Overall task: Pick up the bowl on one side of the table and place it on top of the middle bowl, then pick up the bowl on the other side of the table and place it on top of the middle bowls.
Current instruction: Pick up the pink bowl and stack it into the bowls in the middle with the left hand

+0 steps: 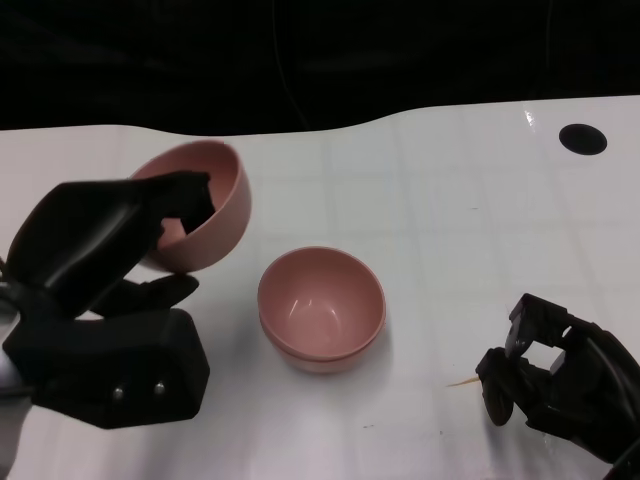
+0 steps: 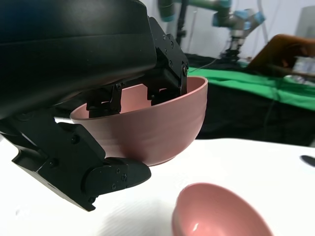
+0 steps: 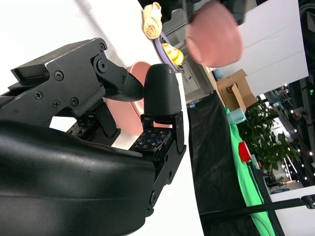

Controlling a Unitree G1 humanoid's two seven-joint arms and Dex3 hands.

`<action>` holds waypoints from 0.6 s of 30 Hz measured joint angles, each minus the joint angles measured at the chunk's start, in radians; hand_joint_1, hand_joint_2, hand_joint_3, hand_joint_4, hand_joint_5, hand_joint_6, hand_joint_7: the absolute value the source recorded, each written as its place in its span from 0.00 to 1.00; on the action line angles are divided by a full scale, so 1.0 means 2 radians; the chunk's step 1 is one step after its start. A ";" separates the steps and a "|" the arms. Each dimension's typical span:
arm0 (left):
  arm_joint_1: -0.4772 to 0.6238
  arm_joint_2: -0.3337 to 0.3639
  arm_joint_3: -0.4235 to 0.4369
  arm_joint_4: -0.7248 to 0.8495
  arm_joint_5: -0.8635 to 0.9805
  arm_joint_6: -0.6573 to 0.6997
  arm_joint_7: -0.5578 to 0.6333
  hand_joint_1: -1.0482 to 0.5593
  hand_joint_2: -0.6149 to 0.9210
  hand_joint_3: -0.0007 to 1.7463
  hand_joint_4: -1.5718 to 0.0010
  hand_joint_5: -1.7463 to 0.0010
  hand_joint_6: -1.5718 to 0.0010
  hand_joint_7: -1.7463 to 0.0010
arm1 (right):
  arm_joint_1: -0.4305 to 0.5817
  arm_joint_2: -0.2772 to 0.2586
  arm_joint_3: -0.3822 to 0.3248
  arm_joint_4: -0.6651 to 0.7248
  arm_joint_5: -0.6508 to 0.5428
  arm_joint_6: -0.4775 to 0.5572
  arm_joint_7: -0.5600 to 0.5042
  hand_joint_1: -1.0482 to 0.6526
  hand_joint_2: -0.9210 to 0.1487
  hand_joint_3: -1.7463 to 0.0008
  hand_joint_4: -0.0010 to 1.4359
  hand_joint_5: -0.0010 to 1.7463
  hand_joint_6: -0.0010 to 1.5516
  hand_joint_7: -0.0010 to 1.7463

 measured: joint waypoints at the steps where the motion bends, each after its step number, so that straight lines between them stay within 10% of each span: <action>1: -0.008 -0.001 -0.001 -0.003 0.000 0.000 -0.003 0.64 0.75 0.54 0.50 0.00 0.58 0.01 | 0.000 0.000 0.000 0.001 0.000 0.000 0.000 0.56 0.32 0.44 0.63 1.00 0.52 0.84; 18: -0.098 -0.046 -0.070 0.039 0.008 0.005 -0.031 0.64 0.79 0.44 0.53 0.00 0.60 0.02 | -0.003 0.008 0.001 0.009 -0.009 -0.008 0.000 0.55 0.33 0.44 0.63 1.00 0.52 0.83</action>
